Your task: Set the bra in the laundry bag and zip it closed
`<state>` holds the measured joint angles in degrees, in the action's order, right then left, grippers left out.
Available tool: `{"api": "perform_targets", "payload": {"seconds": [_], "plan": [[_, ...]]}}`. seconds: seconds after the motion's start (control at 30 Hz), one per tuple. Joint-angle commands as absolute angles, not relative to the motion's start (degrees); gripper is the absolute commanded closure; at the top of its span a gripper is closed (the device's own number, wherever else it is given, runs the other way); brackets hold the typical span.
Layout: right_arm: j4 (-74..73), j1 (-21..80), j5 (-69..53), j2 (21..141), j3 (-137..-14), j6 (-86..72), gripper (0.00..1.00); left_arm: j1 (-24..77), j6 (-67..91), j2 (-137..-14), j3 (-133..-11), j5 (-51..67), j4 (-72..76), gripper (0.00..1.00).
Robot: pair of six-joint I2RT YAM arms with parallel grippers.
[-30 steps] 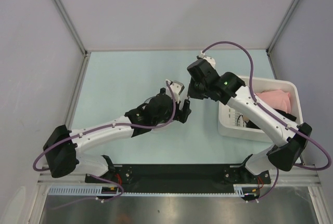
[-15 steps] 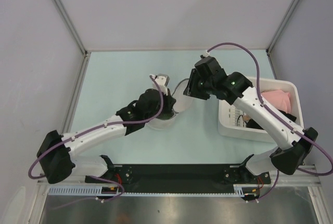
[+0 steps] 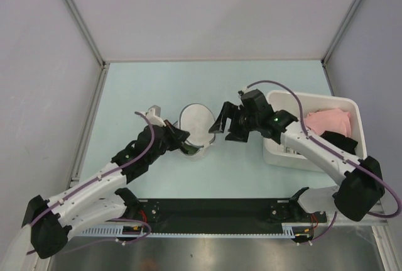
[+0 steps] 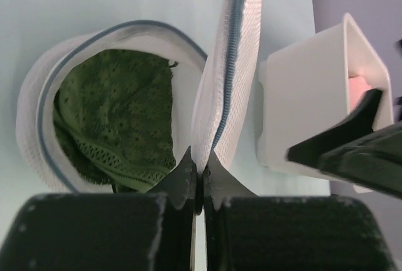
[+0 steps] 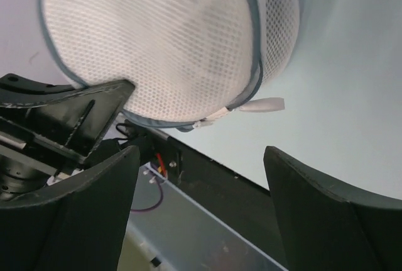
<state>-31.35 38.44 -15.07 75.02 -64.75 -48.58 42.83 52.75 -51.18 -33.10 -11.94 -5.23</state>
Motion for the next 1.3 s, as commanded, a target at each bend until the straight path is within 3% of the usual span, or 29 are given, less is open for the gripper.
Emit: {"api": "perform_targets", "payload": {"seconds": [0.0,0.17,0.4,0.83,1.0,1.07,1.1,1.27], "plan": [[-10.9,38.9,-24.2,75.6,-57.5,-59.9,0.16,42.0,66.8,-45.9,-27.6,-14.0,-4.1,1.0],[-1.7,40.8,-25.8,77.8,-51.3,-68.0,0.29,41.6,75.6,-43.5,-22.0,-12.7,-1.8,1.0],[-2.8,41.7,-25.4,79.4,-48.7,-72.5,0.36,41.4,79.2,-40.1,-19.6,-13.4,-2.2,1.0],[-0.5,42.0,-26.9,86.1,-47.9,-74.0,0.39,40.7,80.6,-38.6,-17.5,-11.3,-1.9,1.0],[2.5,41.9,-26.5,88.8,-49.1,-73.7,0.49,39.9,79.9,-38.3,-17.6,-9.9,-3.1,1.0],[2.5,41.8,-26.5,89.6,-50.1,-74.0,0.62,39.7,79.2,-38.2,-17.9,-9.6,-4.0,0.99],[2.9,41.7,-26.7,89.6,-50.3,-74.7,0.65,39.6,78.3,-38.2,-18.2,-9.1,-4.6,0.97],[2.3,41.7,-26.9,89.6,-52.0,-77.0,0.76,39.5,65.8,-39.1,-25.7,-10.7,-17.1,0.6]]}}
